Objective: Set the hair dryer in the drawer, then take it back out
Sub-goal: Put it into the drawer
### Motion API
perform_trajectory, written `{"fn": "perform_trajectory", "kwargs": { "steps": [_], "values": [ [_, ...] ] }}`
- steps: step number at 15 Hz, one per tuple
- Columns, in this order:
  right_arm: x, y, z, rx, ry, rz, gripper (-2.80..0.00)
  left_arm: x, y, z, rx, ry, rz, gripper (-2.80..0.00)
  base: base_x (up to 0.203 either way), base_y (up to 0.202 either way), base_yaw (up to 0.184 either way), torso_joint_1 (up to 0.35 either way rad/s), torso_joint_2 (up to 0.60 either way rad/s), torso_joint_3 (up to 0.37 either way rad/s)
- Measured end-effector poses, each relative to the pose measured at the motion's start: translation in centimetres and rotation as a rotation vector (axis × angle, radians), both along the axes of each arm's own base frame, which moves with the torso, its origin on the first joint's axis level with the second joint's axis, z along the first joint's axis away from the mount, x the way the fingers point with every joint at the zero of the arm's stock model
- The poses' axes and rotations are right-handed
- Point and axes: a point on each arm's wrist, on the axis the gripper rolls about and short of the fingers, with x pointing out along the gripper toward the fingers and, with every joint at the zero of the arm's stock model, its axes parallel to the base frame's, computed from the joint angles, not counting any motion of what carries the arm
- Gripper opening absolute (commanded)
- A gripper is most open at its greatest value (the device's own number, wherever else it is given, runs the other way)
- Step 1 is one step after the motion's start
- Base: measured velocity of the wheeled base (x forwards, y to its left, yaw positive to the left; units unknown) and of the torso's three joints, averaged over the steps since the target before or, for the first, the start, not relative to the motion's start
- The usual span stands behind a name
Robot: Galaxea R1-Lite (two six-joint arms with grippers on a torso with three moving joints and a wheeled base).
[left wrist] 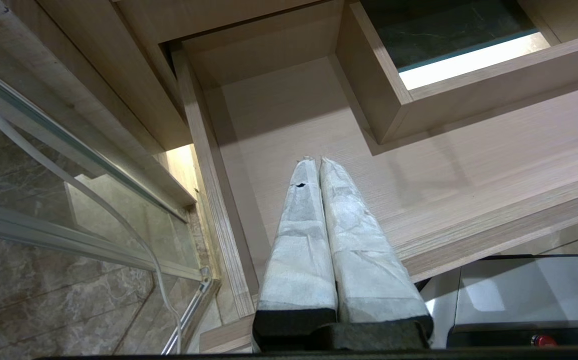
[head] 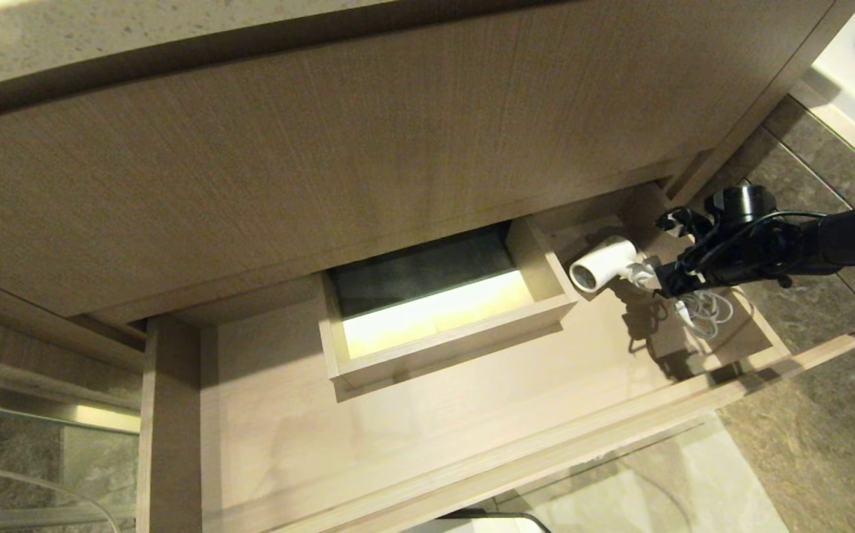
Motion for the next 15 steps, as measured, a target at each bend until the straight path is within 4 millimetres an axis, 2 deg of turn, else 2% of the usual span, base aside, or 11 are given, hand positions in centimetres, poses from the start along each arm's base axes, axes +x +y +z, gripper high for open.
{"fn": "perform_trajectory", "kwargs": {
  "steps": [4, 5, 6, 10, 13, 15],
  "values": [
    [0.9, 0.0, -1.6, -0.005, -0.003, 0.003, -2.80, 0.0, 0.0, 0.0, 0.000, 0.000, 0.000, -2.80, 0.000, 0.000, 0.000, 0.000, 0.00, 0.000],
    [1.1, 0.0, -1.8, -0.005, -0.005, 0.004, -2.26, 0.0, 0.0, 0.0, 0.000, 0.000, 0.000, -2.80, 0.000, 0.000, 0.000, 0.000, 0.00, 0.000],
    [1.1, -0.1, -2.0, -0.007, -0.001, 0.006, 0.00, 0.0, 0.0, 0.0, 0.000, 0.000, 0.000, -2.80, 0.000, 0.000, 0.000, 0.000, 0.00, 0.000],
    [0.7, -0.1, -1.9, -0.011, 0.015, 0.001, 0.00, 0.0, 0.0, 0.0, 0.000, 0.000, 0.000, -2.80, 0.000, 0.000, 0.000, 0.000, 0.00, 0.000],
    [-0.6, 0.1, -0.2, -0.008, 0.006, 0.000, 0.00, 0.0, 0.0, 0.0, 0.000, 0.000, 0.000, -2.80, 0.000, 0.000, 0.000, 0.000, 0.00, 0.000],
    [-2.6, 0.3, 1.7, -0.008, 0.007, -0.002, 0.00, 0.0, 0.0, 0.0, 0.000, 0.000, 0.000, -2.80, 0.000, 0.000, 0.000, 0.000, 0.00, 0.000]
  ]
}}
